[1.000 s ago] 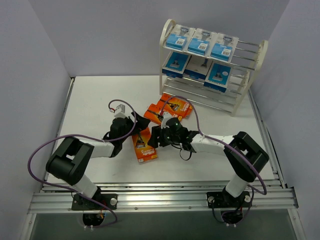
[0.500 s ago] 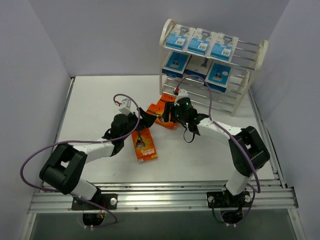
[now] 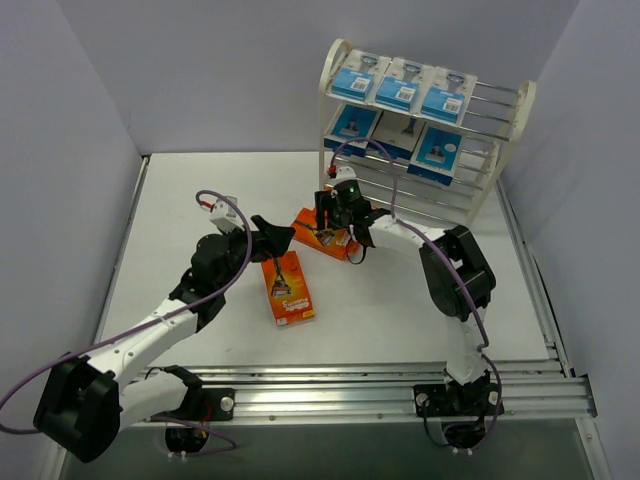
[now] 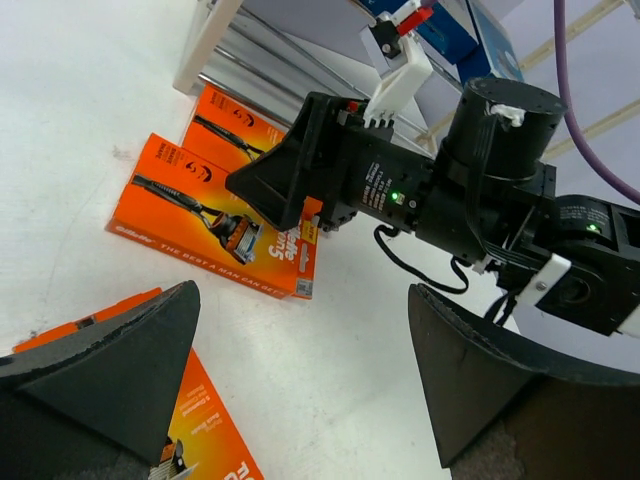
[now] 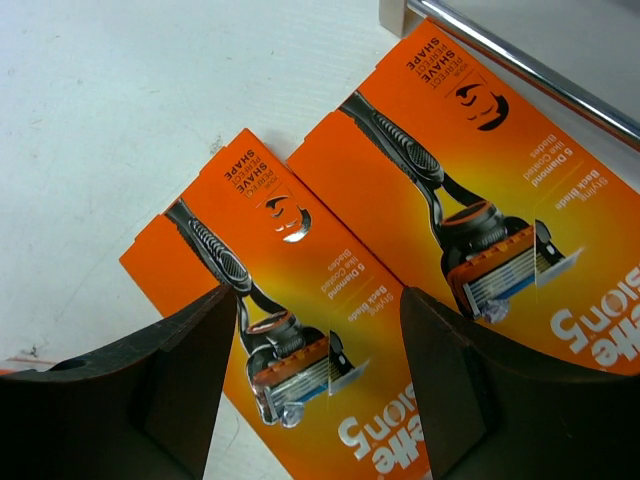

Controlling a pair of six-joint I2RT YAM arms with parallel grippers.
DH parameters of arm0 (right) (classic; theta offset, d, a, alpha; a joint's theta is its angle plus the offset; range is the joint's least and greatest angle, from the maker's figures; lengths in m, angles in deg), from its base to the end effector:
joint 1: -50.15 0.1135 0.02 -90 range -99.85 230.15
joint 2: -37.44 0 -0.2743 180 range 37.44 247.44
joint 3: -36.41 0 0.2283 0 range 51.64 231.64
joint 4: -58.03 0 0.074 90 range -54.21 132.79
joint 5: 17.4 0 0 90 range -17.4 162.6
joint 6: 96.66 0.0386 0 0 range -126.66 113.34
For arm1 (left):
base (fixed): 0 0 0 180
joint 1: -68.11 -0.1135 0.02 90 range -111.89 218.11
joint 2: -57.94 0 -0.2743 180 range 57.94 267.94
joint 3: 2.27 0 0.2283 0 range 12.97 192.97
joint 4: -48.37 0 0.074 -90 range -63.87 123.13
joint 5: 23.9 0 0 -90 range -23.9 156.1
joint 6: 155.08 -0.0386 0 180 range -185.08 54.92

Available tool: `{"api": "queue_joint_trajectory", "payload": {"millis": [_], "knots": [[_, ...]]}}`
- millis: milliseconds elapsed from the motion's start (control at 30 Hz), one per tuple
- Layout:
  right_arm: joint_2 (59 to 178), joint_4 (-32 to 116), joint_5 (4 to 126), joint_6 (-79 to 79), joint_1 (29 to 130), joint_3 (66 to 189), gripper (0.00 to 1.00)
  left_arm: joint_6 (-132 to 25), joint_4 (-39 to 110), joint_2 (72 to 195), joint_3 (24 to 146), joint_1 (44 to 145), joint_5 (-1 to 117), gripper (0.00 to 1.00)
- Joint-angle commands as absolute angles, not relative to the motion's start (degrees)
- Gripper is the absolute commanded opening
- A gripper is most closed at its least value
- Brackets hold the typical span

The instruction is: Place and organize the shaving razors onto the shelf

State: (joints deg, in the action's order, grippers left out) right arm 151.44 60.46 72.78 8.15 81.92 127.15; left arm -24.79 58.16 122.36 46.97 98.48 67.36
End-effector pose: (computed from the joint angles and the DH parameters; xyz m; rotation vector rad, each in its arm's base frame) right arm 0.3797 0.2350 0.2339 -0.2887 1.9510 0.5348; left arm 0.2023 -0.1176 0.2906 -0.1685 1.7396 -0.9041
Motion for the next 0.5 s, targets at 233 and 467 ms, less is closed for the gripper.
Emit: {"api": "queue_joint_trajectory", "payload": {"millis": [233,467], "knots": [[154.9,61.1,71.4,7.9,81.4,128.0,0.62,-27.3,52.6,118.2,47.3,96.5,67.3,0.94],[155.1,62.9,71.2,8.6,81.4,123.9,0.62,-26.2,54.4,118.8,45.6,96.2,66.1,0.94]]}}
